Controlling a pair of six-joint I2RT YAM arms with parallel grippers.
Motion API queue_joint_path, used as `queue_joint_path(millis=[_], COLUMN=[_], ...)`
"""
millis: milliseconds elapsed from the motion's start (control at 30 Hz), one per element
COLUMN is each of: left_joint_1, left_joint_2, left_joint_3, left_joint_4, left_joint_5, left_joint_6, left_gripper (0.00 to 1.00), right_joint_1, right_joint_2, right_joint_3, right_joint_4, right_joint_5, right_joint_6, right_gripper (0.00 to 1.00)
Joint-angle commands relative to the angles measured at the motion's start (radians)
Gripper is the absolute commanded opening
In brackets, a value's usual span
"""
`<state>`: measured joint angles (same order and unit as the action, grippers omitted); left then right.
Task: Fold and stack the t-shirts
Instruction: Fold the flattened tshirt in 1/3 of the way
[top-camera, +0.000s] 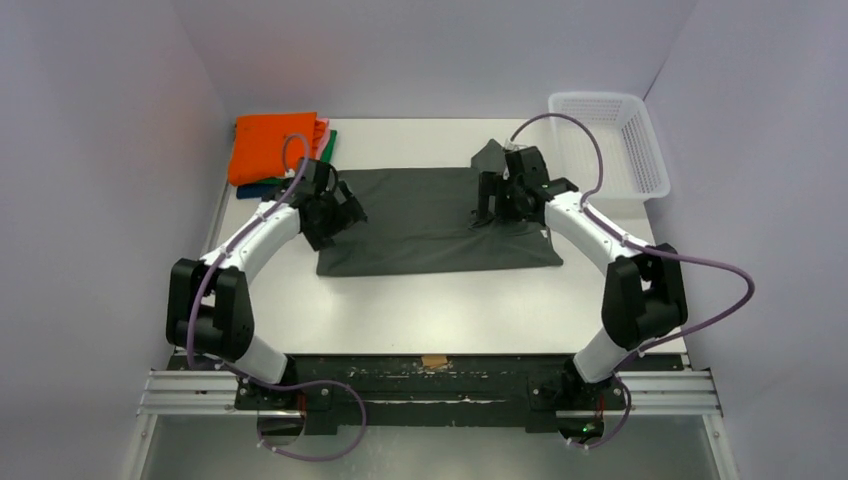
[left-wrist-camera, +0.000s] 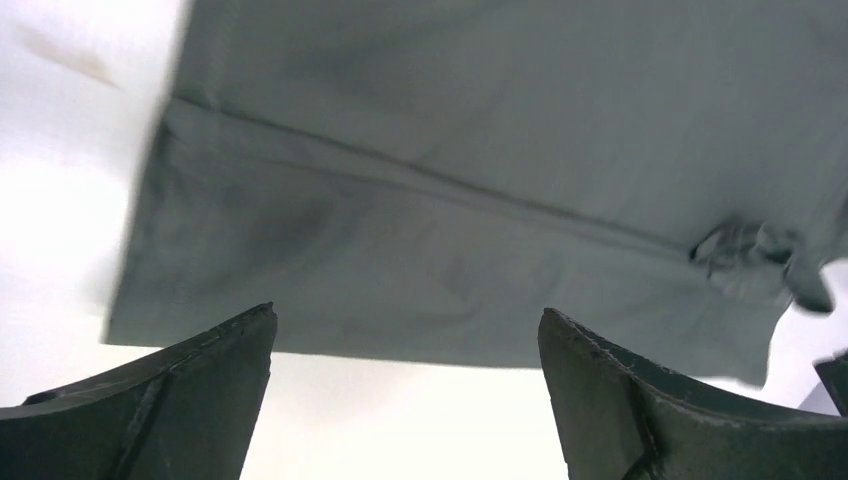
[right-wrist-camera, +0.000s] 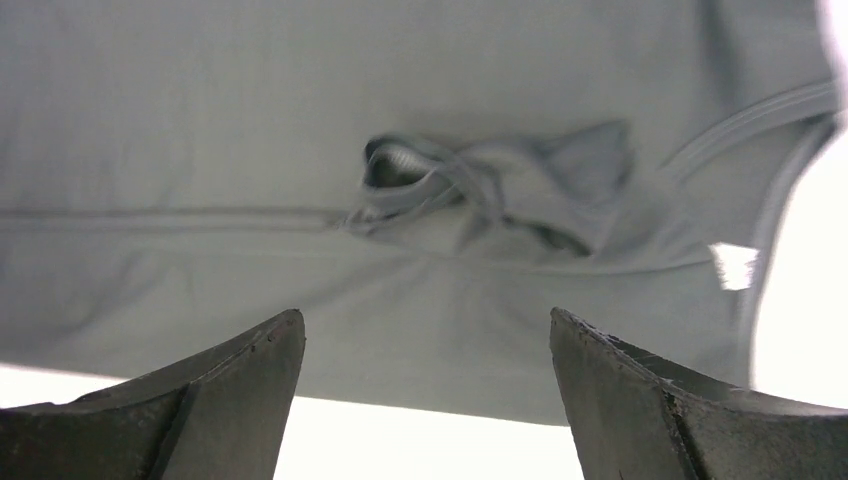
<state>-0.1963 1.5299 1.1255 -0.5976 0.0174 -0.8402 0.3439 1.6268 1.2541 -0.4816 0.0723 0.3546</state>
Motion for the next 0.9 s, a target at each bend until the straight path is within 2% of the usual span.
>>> queue_joint_path(millis=[0,133,400,533,667,767,867], left_joint_1=[-0.038,-0.038,-0.008,0.012,0.011,-0.006,-0.025], left_joint_2=[0.046,0.1,0.164,0.187,0.159,0.129,0.129], left_joint_3=[-0.048,-0.032,-0.007,0.001,-0.008,-0.021,-0.019], left_joint_4=[0.078,0.054,0.057,0.046,0.049,0.074,0.106], left_joint_5=[0.11,0.09,0.039,0.049,0.046,0.044,0.065], left_joint_6=[0.024,0.042,0.054,0.057,0.053,0.045,0.039], left_gripper=[1.0,1.0,1.0,1.0,1.0,1.0,1.0], right_joint_1=[0.035,0.036,0.031,0.022,0.022,0.033,0.062], right_joint_2=[0.02,0.125,0.395,0.474,0.348,0.209,0.135], right_joint_3=[-0.09,-0.005,0.33,0.451,0.334,0.175,0.044], right_joint_4=[0.073,0.088,0.125,0.015,0.066,0.131,0.185], right_joint_5=[-0.146,-0.141,0.052,0.096,0.09,0.054,0.012], right_joint_6=[0.066,0.046,-0.024,-0.042,-0.042,-0.013,0.037], right_gripper=[0.9,0.9,0.9,0.9,0.9,0.91,0.91])
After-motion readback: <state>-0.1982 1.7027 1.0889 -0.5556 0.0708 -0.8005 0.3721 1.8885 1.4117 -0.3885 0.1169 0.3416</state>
